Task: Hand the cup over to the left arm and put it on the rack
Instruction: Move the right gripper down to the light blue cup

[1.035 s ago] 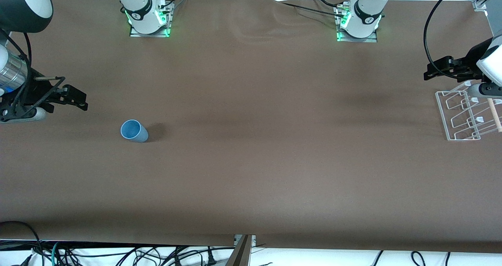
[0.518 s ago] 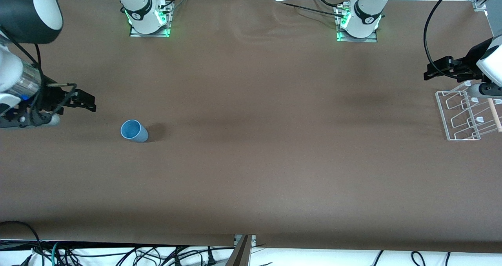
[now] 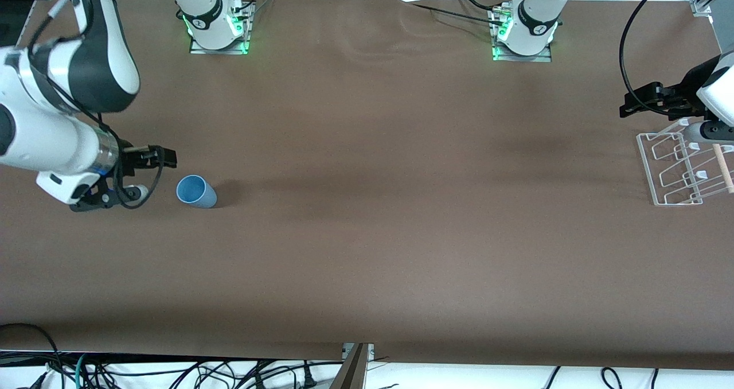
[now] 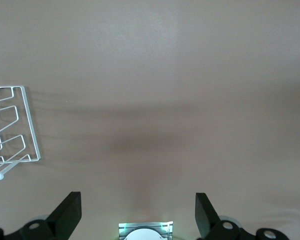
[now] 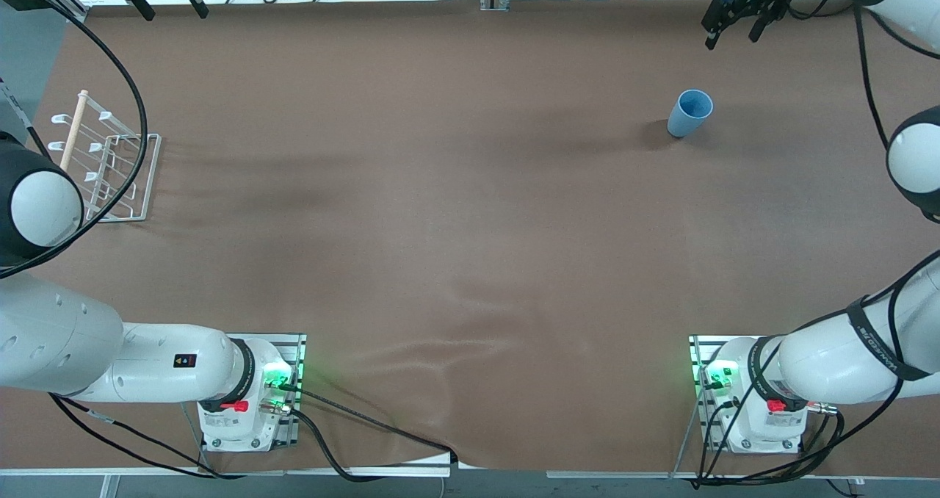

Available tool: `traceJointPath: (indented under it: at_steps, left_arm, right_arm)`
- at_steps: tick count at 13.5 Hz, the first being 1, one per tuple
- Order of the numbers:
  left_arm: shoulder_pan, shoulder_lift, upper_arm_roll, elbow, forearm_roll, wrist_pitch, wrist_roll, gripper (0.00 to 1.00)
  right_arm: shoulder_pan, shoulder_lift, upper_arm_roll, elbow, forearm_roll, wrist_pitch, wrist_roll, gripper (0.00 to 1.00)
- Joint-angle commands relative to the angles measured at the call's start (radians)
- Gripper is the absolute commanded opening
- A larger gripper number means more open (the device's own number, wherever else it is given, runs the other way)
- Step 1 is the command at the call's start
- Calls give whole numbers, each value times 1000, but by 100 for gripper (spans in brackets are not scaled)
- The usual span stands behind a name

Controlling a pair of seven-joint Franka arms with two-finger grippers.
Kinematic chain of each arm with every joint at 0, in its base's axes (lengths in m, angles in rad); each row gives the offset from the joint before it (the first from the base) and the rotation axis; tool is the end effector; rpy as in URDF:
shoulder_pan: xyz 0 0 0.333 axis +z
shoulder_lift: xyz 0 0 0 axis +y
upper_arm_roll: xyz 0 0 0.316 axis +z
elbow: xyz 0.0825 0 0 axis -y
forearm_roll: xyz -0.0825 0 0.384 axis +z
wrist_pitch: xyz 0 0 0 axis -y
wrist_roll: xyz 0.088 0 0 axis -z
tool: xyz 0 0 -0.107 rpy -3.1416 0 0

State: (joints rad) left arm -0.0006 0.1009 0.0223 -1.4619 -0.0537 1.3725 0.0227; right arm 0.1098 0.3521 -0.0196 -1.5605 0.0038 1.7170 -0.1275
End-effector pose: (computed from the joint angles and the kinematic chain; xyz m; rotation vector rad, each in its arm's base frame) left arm 0.5634 0.0050 0.6031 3.0724 -0.0099 -0.2914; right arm 0.6386 0.0595 0.4282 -3.1077 -0.3390 0.3066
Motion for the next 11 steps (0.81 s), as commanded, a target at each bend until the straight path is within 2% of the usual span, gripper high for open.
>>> traceJointPath:
  at_steps: [1, 3, 7, 11]
  left_arm:
    - [11, 13, -7, 28, -20, -6, 2, 100]
    - [11, 11, -7, 28, -20, -6, 2, 100]
    - [7, 13, -7, 29, -20, -6, 0, 100]
    - [1, 13, -8, 28, -20, -6, 0, 100]
  right_arm:
    - [-44, -2, 1, -122, -13, 166, -70, 99]
    - [-48, 1, 0, -188, -16, 249, -83, 99]
    - [-53, 62, -20, -220, -15, 311, -83, 99]
    - [-52, 68, -25, -295, -15, 389, -84, 99]
